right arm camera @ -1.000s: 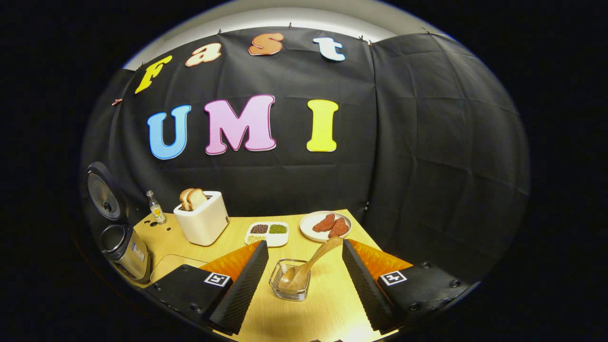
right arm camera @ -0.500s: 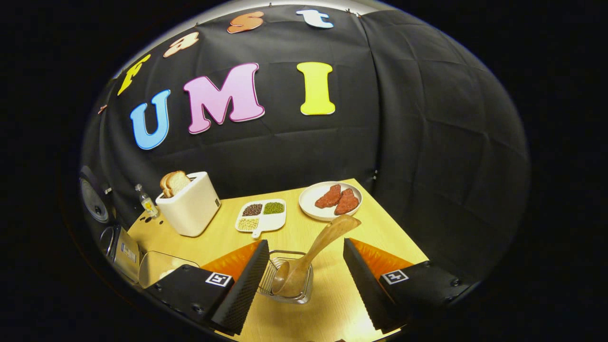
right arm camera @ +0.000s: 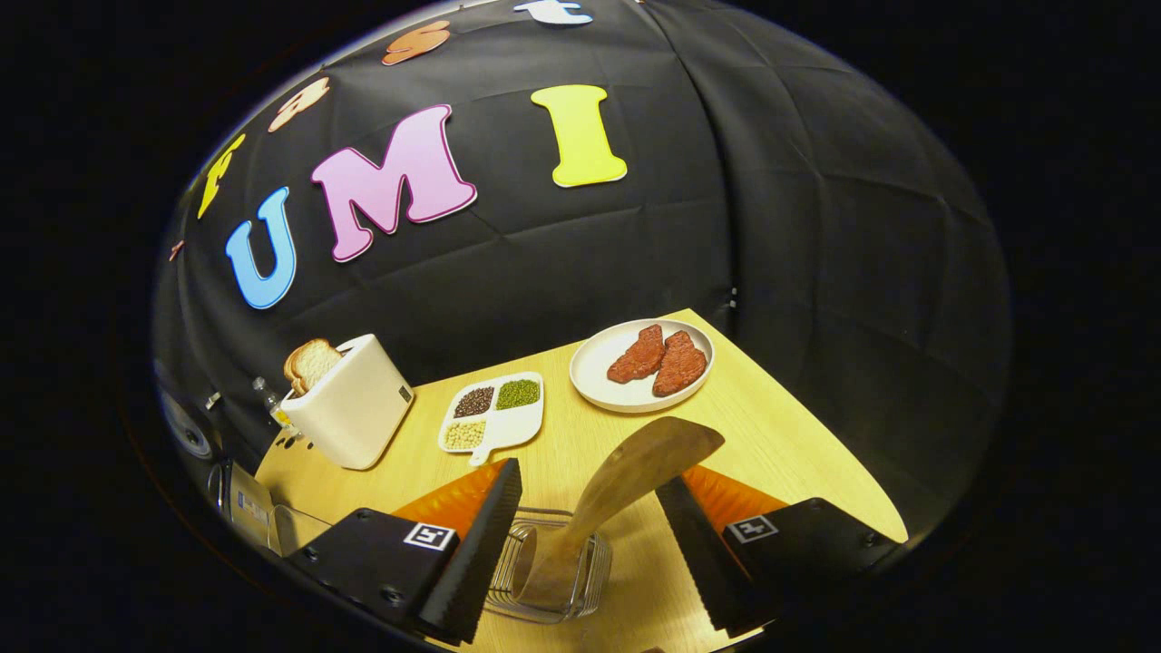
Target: Close the left gripper, press the button to open the rice cooker; take a wooden spoon from the chopstick holder with the right hand, scoop a spoonful of rice and pour it into the rice cooker, then put the wooden spoon back into the chopstick holder.
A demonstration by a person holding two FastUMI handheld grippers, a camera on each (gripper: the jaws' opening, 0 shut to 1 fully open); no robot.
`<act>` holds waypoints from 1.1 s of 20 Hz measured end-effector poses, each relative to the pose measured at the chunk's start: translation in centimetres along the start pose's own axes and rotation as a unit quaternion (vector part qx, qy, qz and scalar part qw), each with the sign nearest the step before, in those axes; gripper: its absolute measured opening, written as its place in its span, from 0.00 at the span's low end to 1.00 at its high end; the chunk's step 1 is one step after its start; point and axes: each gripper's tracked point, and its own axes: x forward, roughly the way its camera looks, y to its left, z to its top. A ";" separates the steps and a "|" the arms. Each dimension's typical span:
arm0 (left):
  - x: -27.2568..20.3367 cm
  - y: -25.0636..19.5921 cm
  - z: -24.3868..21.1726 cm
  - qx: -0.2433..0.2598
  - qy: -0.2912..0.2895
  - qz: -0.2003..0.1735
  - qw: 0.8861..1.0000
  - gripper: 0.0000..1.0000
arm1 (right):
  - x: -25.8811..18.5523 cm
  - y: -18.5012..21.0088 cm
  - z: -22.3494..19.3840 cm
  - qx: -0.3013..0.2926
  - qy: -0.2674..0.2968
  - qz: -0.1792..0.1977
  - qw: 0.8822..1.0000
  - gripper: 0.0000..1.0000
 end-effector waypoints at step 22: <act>1.8 -1.2 1.4 0.011 -0.026 -0.102 0.994 0.96 | -6.9 6.3 7.2 -0.019 -0.070 0.017 0.997 0.14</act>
